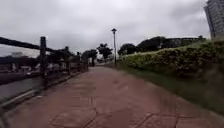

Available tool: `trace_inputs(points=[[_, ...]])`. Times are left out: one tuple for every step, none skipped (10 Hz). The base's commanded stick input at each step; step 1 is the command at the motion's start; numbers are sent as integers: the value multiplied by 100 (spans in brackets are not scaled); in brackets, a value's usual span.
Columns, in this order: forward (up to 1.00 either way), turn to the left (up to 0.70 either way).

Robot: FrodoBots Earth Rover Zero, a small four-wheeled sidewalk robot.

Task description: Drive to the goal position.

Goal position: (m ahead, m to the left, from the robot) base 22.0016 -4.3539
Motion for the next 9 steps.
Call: trace_inputs(points=[[100,0],[100,40],[100,40],[100,24],[100,0],[100,0],[100,0],[100,0],[100,0]])
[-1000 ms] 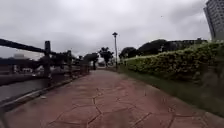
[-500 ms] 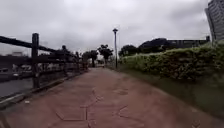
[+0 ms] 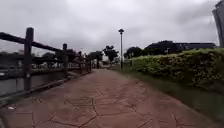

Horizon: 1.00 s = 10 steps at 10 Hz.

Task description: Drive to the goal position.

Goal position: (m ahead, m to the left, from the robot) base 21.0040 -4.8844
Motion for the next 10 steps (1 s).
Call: trace_inputs(points=[[100,0],[100,0],[100,0],[100,0],[100,0],[100,0],[100,0],[100,0],[100,0],[100,0]])
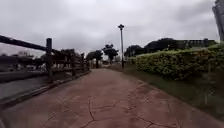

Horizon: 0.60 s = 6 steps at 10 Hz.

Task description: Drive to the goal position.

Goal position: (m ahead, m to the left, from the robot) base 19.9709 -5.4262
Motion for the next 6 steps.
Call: trace_inputs(points=[[100,0],[100,0],[100,0],[100,0],[100,4],[100,31]])
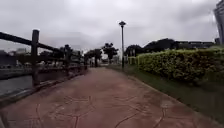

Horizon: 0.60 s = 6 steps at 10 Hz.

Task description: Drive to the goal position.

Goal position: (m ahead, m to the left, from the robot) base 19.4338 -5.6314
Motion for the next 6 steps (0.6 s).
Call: trace_inputs(points=[[100,40],[100,2],[100,0],[100,0],[100,0],[100,0]])
